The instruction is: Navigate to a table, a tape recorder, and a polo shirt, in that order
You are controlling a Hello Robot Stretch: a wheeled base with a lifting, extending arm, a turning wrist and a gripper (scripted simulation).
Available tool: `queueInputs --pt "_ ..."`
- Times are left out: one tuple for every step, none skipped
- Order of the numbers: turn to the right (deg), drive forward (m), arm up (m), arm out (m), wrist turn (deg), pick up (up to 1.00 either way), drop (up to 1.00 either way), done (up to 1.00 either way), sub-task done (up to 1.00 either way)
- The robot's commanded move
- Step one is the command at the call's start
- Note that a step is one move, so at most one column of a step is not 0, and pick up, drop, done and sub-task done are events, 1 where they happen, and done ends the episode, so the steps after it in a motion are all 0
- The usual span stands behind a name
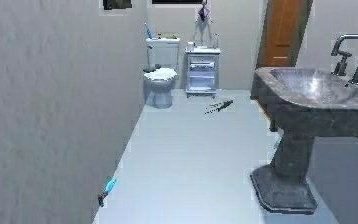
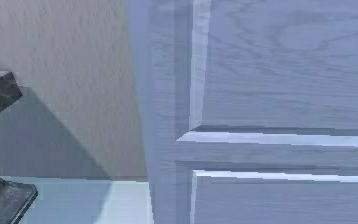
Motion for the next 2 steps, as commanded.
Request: queueInputs --pt "3.0 0.0 0.0 0.0 0.0 0.0 0.0 0.0 0.0" --pt "24.0 0.0 0.0 0.0 0.0 0.0 0.0 0.0 0.0"
